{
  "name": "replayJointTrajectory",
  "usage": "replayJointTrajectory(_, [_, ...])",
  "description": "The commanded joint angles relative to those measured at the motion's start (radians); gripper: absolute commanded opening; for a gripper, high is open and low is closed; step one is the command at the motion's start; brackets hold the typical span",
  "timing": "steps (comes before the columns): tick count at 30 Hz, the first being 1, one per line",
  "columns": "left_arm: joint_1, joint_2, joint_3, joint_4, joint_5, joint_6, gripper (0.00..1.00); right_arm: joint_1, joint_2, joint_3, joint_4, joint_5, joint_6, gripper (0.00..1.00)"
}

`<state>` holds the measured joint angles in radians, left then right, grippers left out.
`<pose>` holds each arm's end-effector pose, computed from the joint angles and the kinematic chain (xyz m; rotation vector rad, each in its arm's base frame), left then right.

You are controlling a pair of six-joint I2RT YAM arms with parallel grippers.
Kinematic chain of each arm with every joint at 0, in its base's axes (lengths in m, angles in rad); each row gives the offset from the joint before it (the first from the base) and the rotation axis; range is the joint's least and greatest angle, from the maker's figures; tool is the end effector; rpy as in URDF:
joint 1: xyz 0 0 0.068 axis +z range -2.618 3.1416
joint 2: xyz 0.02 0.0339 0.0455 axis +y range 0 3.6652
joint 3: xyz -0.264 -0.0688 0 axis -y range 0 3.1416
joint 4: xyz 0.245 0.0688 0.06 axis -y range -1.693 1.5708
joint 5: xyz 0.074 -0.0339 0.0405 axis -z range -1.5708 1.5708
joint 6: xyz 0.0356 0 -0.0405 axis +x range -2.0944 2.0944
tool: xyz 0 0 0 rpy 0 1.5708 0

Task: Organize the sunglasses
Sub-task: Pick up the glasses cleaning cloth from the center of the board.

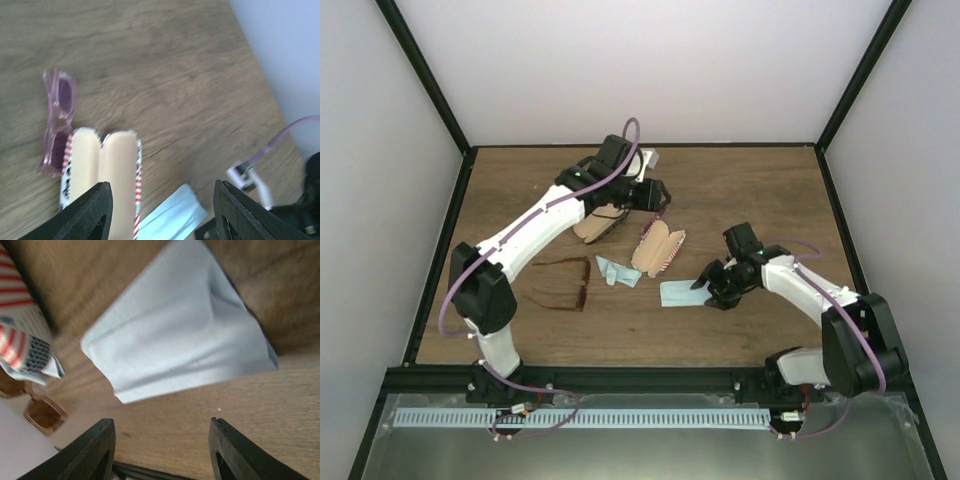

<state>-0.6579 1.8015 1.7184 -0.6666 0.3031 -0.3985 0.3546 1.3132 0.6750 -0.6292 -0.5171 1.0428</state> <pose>0.3168 -0.2582 0.3364 0.4767 2.3999 -0.8576 0.1970 0.0917 0.1709 -0.8707 -2.7782 -0.8751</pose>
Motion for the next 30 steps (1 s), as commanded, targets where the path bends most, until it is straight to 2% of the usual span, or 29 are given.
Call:
replayJointTrajectory(1, [0.004, -0.033, -0.085, -0.013, 0.047, 0.033, 0.58, 0.001, 0.027, 0.13, -0.07, 0.157, 0.044, 0.53])
replayJointTrajectory(7, [0.018, -0.043, -0.122, 0.003, 0.032, 0.024, 0.58, -0.004, 0.014, 0.086, -0.092, 0.196, 0.042, 0.53])
replayJointTrajectory(10, [0.021, -0.039, -0.12, -0.001, 0.034, 0.031, 0.58, -0.024, -0.002, 0.053, -0.068, 0.216, 0.036, 0.6])
replayJointTrajectory(12, [0.021, -0.037, -0.123, -0.007, 0.029, 0.033, 0.58, -0.04, 0.004, 0.043, -0.064, 0.212, 0.027, 0.6])
replayJointTrajectory(16, [0.021, -0.043, -0.134, -0.006, 0.017, 0.026, 0.58, -0.049, 0.002, 0.023, -0.045, 0.203, 0.018, 0.58])
replayJointTrajectory(21, [0.021, -0.046, -0.14, -0.001, 0.003, 0.013, 0.58, -0.072, 0.05, -0.006, -0.012, 0.174, -0.014, 0.44])
replayJointTrajectory(30, [0.021, -0.07, -0.208, 0.025, -0.003, -0.006, 0.58, -0.073, 0.06, -0.014, 0.003, 0.155, -0.027, 0.45])
